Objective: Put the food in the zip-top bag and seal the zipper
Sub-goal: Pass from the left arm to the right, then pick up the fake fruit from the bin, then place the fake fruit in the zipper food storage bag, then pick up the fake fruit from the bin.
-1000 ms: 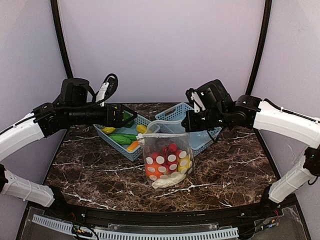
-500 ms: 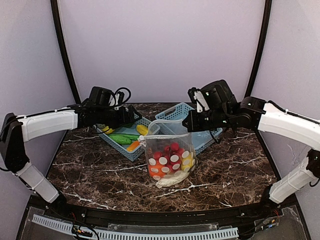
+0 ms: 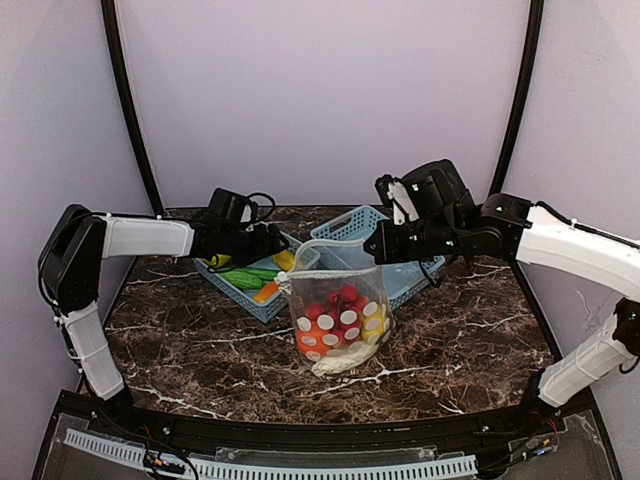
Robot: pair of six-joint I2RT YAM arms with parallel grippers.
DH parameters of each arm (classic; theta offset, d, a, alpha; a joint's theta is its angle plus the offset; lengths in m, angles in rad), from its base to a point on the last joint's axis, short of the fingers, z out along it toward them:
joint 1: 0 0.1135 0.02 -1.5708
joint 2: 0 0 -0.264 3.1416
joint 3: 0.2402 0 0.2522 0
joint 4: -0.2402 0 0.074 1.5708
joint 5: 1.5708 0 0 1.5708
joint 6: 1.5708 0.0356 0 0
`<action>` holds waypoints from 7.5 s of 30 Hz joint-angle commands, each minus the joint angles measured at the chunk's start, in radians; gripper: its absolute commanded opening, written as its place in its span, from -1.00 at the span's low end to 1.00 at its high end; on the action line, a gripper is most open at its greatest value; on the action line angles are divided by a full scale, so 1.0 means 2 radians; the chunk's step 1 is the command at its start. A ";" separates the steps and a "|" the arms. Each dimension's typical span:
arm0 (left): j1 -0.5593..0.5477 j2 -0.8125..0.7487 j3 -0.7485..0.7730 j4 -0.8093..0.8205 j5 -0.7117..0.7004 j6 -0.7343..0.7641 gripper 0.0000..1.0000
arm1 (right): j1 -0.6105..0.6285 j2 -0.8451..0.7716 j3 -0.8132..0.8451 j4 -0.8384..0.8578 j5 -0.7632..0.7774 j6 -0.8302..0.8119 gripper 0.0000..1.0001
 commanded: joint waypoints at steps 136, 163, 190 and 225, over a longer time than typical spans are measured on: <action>-0.236 -0.098 -0.051 0.170 0.023 0.176 -0.28 | -0.003 -0.035 -0.022 0.052 -0.025 0.009 -1.00; -0.236 -0.186 -0.050 0.134 -0.009 0.207 0.26 | -0.002 -0.034 -0.021 0.051 -0.021 0.010 -1.00; -0.006 -0.206 -0.035 -0.170 0.131 0.255 0.38 | -0.002 -0.038 -0.019 0.048 -0.027 0.007 -1.00; 0.026 0.013 0.020 -0.214 0.121 0.298 0.03 | -0.002 -0.039 -0.010 0.045 -0.032 0.004 -1.00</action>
